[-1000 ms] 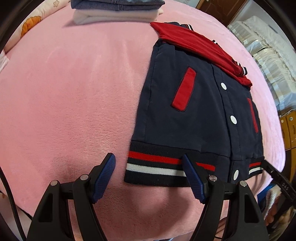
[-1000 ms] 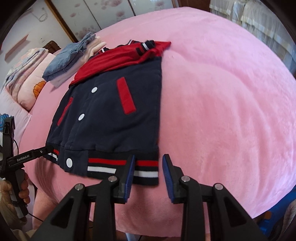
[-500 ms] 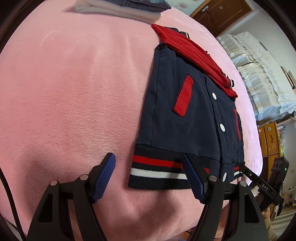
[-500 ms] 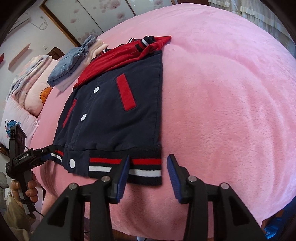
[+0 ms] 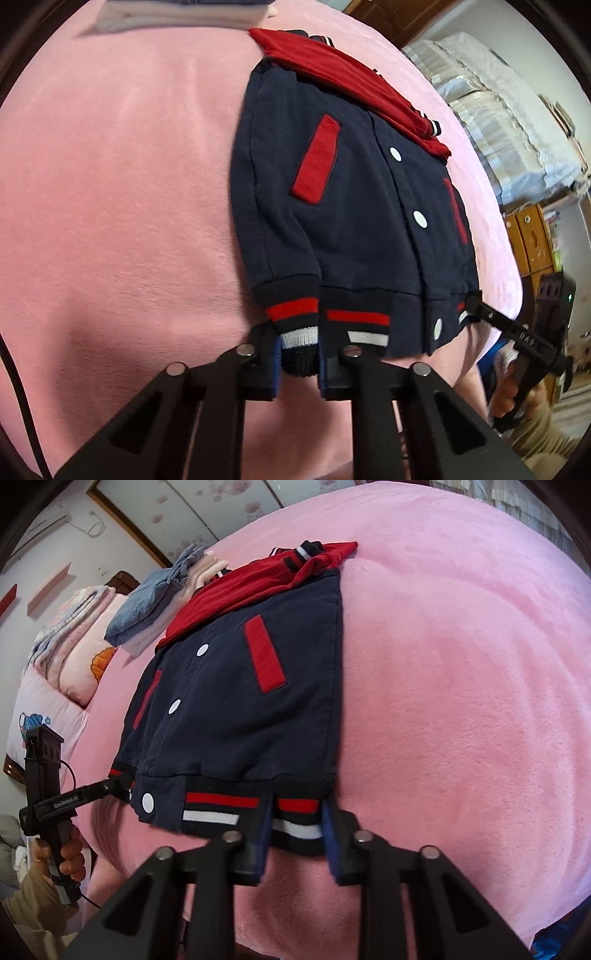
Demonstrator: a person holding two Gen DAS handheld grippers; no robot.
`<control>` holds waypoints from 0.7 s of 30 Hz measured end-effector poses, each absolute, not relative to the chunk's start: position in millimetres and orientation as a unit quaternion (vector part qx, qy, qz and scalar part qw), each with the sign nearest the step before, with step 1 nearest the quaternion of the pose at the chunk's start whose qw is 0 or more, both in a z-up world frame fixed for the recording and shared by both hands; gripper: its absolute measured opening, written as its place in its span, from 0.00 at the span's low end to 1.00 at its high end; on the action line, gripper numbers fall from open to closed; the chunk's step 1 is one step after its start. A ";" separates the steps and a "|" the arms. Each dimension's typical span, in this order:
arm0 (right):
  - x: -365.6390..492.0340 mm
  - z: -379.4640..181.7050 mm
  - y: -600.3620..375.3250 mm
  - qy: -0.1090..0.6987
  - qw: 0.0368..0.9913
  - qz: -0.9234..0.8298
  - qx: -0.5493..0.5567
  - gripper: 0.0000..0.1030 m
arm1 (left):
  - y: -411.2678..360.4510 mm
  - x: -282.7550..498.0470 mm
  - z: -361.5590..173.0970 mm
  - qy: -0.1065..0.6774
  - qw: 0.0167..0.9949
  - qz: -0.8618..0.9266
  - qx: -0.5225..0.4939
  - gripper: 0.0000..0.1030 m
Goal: Fold large clothes
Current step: 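Grasp the striped jacket hem with both tools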
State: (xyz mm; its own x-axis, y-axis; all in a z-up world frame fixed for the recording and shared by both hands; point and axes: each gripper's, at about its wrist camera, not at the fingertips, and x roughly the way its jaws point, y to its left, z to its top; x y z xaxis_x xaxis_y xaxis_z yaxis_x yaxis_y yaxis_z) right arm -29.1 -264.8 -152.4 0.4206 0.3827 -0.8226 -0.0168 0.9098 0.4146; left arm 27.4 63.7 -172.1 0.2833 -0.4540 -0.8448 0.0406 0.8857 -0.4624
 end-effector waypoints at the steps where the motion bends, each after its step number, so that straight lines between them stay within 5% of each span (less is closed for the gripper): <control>1: -29.4 -151.5 -264.8 0.524 0.825 0.120 0.176 0.14 | 60.7 27.5 -171.3 0.578 0.782 -0.153 -0.174 0.10; 21: -48.6 -65.8 -268.0 0.478 0.859 0.124 0.137 0.10 | 47.3 0.2 -92.8 0.572 0.780 -0.154 -0.201 0.09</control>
